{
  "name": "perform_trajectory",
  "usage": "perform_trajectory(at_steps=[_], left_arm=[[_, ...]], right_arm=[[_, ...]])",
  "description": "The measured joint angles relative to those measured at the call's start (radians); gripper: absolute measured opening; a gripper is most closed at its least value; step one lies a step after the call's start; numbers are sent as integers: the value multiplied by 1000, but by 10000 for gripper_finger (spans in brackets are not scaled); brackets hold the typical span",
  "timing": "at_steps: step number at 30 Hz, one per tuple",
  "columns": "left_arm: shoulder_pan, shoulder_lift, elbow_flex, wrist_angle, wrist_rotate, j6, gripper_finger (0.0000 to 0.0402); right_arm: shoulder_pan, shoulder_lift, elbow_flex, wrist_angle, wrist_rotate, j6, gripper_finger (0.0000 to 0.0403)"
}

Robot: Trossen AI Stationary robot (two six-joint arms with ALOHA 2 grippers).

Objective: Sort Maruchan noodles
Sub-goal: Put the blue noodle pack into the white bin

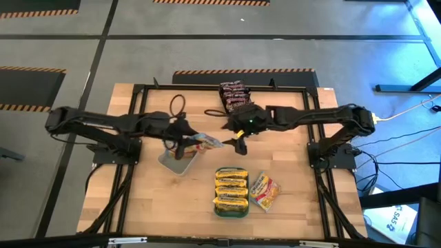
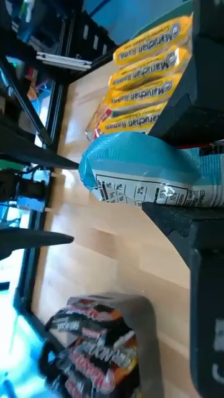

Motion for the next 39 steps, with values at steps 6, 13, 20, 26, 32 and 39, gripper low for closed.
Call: perform_trajectory(at_steps=[6, 13, 20, 26, 32, 39], left_arm=[[-129, -148, -51, -16, -136, 0, 114], [-236, -305, -182, 24, -278, -8, 115], [-301, -418, -246, 70, -349, -4, 116], [-348, -492, -249, 59, -344, -3, 117], [-363, -535, -249, -23, -369, -54, 130], [-364, -596, -215, -243, -409, -100, 176]], right_arm=[[34, 70, 0, 295, -30, 41, 282], [78, 211, 94, 455, -9, 130, 282], [119, 393, 356, 264, 28, 134, 282], [140, 482, 507, 131, 95, 132, 235], [140, 496, 517, 131, 122, 137, 96], [144, 498, 516, 128, 121, 159, 88]])
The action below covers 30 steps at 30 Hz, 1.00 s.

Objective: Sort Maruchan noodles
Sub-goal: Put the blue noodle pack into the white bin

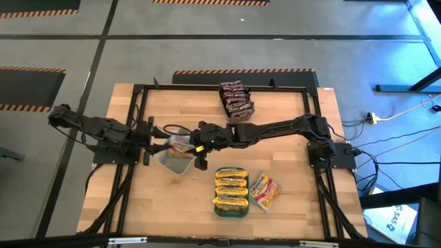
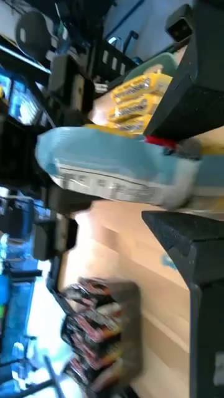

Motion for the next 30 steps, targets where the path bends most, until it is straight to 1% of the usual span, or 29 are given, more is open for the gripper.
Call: perform_trajectory(at_steps=[3, 5, 8, 9, 10, 12, 16, 19, 22, 27, 30], left_arm=[[0, -40, 63, -159, -18, -54, 187], [1, -64, 114, -250, -15, -57, 189], [1, -97, 189, -350, 11, -34, 189], [1, -107, 209, -372, 7, -33, 189], [1, -119, 224, -385, -7, -33, 189], [1, -137, 245, -387, -35, -32, 189], [1, -166, 253, -381, -70, -31, 190], [1, -171, 252, -383, -75, -31, 190], [1, -169, 252, -383, -75, -32, 190], [1, -167, 252, -382, -80, -36, 190], [1, -167, 251, -381, -83, -38, 190]], right_arm=[[1, 0, 0, 5, 5, 28, 88], [2, 9, 2, 24, -4, 48, 88], [6, 32, 2, 40, -18, 57, 91], [7, 45, 2, 66, -19, 59, 94], [7, 55, 1, 57, -22, 59, 95], [5, 82, 0, 95, -20, 57, 95], [0, 126, 1, 112, -8, 46, 93], [-7, 161, 1, 106, 18, 16, 94], [-14, 181, 1, 91, 33, -1, 96], [-19, 198, 1, 4, 34, -32, 96], [-26, 198, 1, -12, 34, -31, 106]])
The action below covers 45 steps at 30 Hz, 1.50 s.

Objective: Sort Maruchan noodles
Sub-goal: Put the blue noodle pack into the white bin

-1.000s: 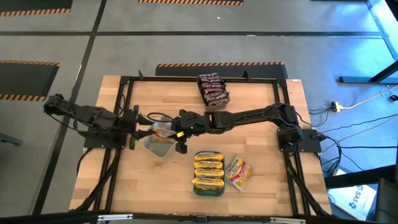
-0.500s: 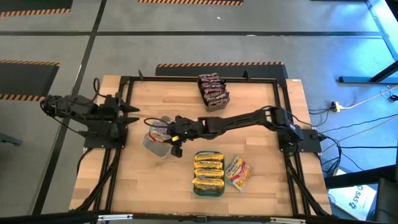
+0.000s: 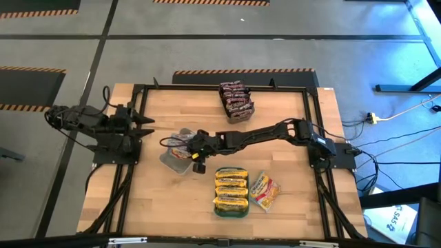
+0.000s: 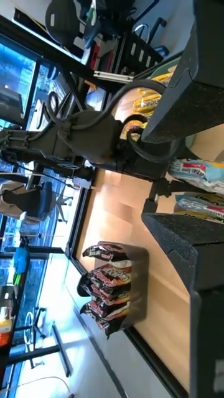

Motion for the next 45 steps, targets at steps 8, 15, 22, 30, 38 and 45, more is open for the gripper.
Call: perform_trajectory(at_steps=[8, 15, 22, 30, 38, 45], left_arm=[[0, 0, 0, 3, -2, -1, 190], [0, 0, 0, 3, -2, -2, 190], [0, 0, 0, 4, -2, -3, 190], [0, 58, -88, 221, 12, 11, 190], [-1, 186, -184, 447, 100, 25, 190], [0, 362, -191, 541, 120, 26, 190]], right_arm=[[0, 0, 0, 49, 0, 11, 194], [1, 0, 0, 42, 22, 19, 251], [19, -139, 0, -108, 26, 3, 239], [146, -341, 0, -477, 119, 41, 210], [302, -483, -216, -510, 156, 287, 176], [412, -666, -522, -415, 221, 577, 148]])
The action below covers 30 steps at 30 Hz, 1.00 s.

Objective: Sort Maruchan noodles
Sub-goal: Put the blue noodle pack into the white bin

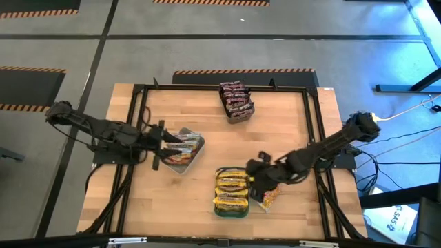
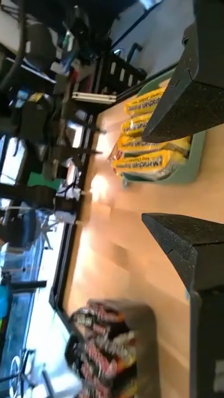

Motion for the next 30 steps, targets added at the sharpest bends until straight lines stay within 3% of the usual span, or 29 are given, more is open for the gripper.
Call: perform_trajectory(at_steps=[7, 17, 24, 30], left_arm=[[0, 179, 0, 171, 63, 0, 190], [48, 396, 4, 359, 169, -28, 190], [75, 520, 88, 154, 245, -102, 189], [68, 711, 256, -127, 170, -76, 186]], right_arm=[[120, -154, -263, 90, -38, 293, 138], [254, -169, -463, 202, -41, 557, 137], [277, -169, -465, 218, 42, 552, 137], [276, -169, -465, 216, 99, 502, 137]])
